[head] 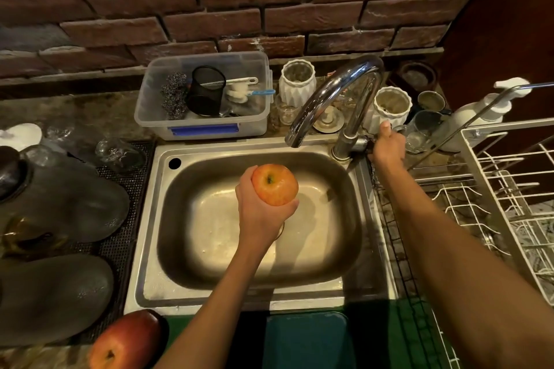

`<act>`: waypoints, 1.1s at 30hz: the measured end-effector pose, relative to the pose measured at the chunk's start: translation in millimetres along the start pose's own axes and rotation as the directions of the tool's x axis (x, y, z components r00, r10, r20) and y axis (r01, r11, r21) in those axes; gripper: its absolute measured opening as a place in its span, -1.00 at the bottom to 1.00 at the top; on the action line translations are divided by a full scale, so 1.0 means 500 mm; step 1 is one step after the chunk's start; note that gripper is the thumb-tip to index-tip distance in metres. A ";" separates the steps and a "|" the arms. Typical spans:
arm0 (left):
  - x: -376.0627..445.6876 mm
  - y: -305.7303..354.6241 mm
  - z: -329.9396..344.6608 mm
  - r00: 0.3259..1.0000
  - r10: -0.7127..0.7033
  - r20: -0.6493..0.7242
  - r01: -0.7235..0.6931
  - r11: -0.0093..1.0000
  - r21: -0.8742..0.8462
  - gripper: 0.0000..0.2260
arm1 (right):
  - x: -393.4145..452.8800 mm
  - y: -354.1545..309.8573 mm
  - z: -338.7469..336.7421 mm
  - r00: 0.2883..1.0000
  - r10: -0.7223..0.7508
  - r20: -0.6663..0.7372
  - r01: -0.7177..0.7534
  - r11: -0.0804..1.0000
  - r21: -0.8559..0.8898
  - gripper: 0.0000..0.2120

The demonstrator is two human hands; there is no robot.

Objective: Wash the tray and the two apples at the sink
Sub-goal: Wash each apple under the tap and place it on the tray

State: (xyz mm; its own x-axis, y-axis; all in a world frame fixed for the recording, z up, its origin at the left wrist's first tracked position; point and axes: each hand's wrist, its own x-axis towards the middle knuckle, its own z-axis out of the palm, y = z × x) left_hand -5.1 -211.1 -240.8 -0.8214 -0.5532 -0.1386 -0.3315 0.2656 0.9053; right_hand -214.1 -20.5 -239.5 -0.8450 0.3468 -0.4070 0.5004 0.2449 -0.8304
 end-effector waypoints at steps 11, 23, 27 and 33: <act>-0.025 0.015 -0.014 0.998 -0.016 0.062 0.023 0.993 -0.118 -0.17 | -0.050 0.026 0.009 0.998 0.050 -0.046 -0.045 0.994 0.103 -0.68; -0.053 -0.001 -0.028 0.969 -0.197 0.146 0.228 0.944 -0.238 -0.28 | -0.386 0.090 0.108 0.713 0.213 0.668 -0.420 0.893 0.163 -0.66; -0.030 -0.007 -0.044 0.975 -0.146 0.170 0.167 0.979 -0.120 -0.66 | -0.385 0.095 0.124 0.676 0.314 0.667 -0.378 0.925 -0.052 -0.68; 0.006 0.014 -0.026 0.897 -0.442 0.024 0.414 0.819 -0.397 -0.82 | -0.416 0.122 0.145 0.779 0.100 0.619 -0.240 0.960 0.147 -0.79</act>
State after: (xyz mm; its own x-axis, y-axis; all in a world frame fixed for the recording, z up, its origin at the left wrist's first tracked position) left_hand -3.7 -220.9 -229.8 -0.6015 -0.5943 -0.5338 -0.4271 -0.3254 0.8436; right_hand -21.6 -143.3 -233.2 -0.7251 -0.2653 -0.6354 0.6552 0.0182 -0.7553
